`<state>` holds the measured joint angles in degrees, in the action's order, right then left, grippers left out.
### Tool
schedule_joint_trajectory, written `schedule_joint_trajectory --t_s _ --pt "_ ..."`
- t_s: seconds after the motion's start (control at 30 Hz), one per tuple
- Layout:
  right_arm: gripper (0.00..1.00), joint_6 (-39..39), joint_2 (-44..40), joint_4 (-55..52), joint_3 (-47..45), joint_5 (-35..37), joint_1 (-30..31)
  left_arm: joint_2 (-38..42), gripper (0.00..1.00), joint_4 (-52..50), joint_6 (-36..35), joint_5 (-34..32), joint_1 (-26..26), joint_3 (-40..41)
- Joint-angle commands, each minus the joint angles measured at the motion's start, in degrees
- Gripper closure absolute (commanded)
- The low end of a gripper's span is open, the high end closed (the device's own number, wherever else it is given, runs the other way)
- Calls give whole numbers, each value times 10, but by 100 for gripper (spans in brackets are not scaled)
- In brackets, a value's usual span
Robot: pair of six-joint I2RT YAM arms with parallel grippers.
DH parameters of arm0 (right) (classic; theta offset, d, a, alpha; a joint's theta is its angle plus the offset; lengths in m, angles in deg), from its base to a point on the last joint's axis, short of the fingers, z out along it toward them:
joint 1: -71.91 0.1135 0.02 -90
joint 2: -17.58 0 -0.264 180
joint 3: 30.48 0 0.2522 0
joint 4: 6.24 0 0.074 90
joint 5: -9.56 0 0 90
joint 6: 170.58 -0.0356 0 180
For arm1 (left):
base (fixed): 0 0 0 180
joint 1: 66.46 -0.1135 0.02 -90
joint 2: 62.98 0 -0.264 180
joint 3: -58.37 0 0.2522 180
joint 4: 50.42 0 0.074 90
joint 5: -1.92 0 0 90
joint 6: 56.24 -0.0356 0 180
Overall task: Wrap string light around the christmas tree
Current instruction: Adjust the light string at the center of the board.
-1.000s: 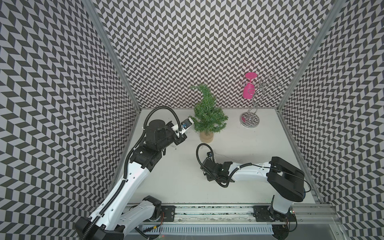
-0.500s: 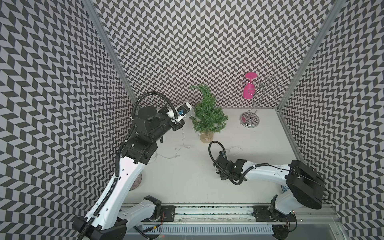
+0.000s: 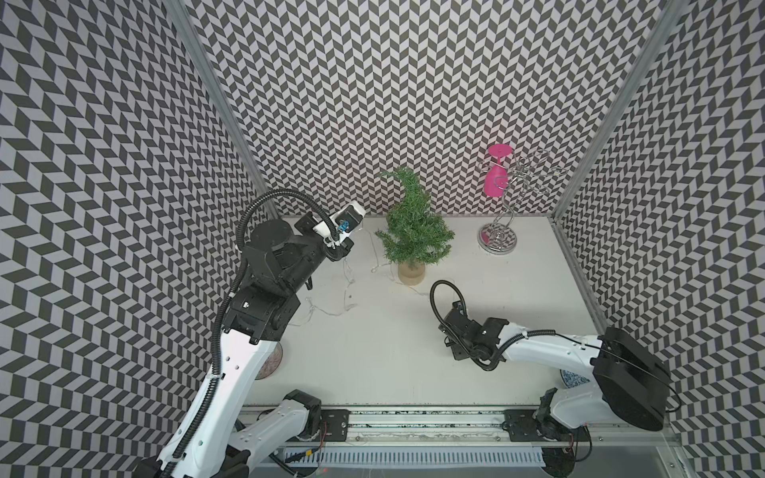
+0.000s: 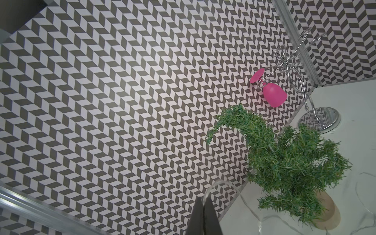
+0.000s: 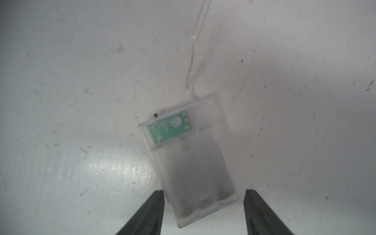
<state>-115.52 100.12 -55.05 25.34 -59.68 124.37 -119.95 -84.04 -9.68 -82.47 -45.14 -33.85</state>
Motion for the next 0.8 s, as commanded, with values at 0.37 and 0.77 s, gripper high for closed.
schedule_joint_trajectory --t_s 0.37,0.77 --pt "26 35 5 10 -3 2 -87 6 95 7 -14 -36 -14 3" --pt "17 66 10 15 27 -9 -163 5 95 -1 -18 -11 -13 17"
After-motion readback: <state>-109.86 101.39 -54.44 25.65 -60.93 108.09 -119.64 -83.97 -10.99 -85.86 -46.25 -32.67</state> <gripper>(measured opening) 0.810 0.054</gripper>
